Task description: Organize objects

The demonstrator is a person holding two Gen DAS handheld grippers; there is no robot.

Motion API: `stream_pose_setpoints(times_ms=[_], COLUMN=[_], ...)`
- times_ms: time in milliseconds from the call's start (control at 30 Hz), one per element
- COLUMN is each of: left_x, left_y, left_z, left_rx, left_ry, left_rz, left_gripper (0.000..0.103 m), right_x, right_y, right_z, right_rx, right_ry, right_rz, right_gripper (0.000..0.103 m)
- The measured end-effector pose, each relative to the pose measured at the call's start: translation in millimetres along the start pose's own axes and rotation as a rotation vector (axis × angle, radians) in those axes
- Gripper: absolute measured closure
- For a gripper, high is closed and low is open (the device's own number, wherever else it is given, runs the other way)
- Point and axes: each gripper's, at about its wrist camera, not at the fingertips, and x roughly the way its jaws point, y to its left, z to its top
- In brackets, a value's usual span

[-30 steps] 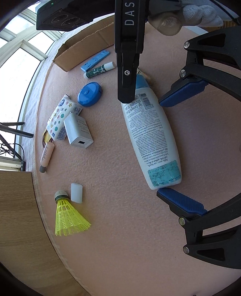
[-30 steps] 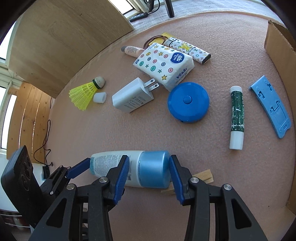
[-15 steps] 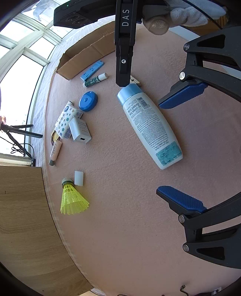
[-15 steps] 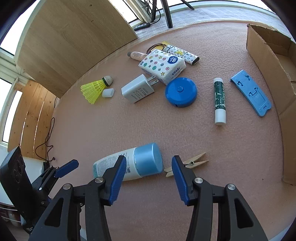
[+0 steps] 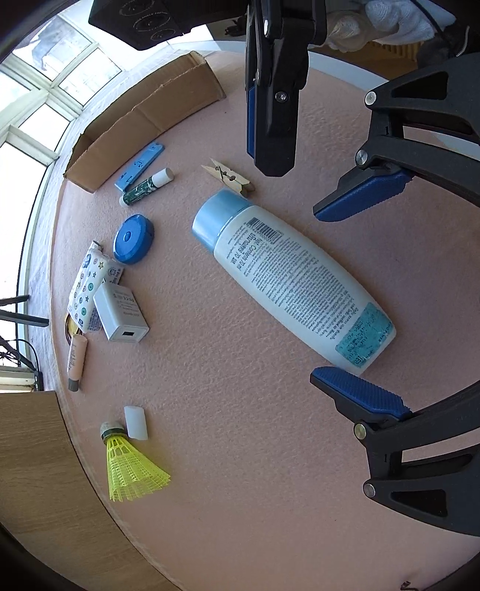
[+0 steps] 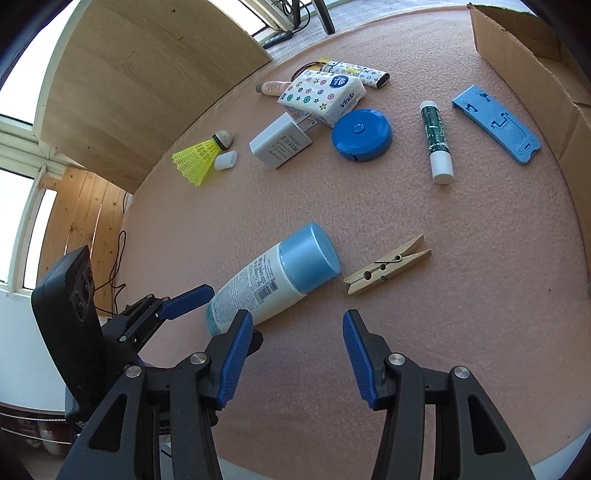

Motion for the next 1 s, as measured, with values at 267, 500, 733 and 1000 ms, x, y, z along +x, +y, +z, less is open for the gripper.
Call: stream_pose_setpoints(times_ms=[267, 500, 733, 1000], left_x=[3.6, -4.4, -8.9, 6.7], left_y=[-27.9, -20.6, 9.0, 5.5], left_z=[-23.8, -23.4, -6.7, 6.4], left_rx=[-0.056, -0.132, -0.162, -0.133], left_ry=[-0.014, -0.059, -0.047, -0.013], left_rz=[-0.073, 0.036, 0.048, 0.007], left_gripper=[0.028, 0.028, 0.024, 0.023], right_x=[15.0, 19.9, 26.4, 29.1], right_y=[3.0, 9.8, 15.1, 17.1], right_z=[11.4, 15.9, 14.3, 16.1], right_rx=[-0.027, -0.077, -0.081, -0.081], right_ry=[0.025, 0.033, 0.047, 0.044], right_rz=[-0.011, -0.037, -0.036, -0.047], right_gripper=[0.056, 0.056, 0.056, 0.057])
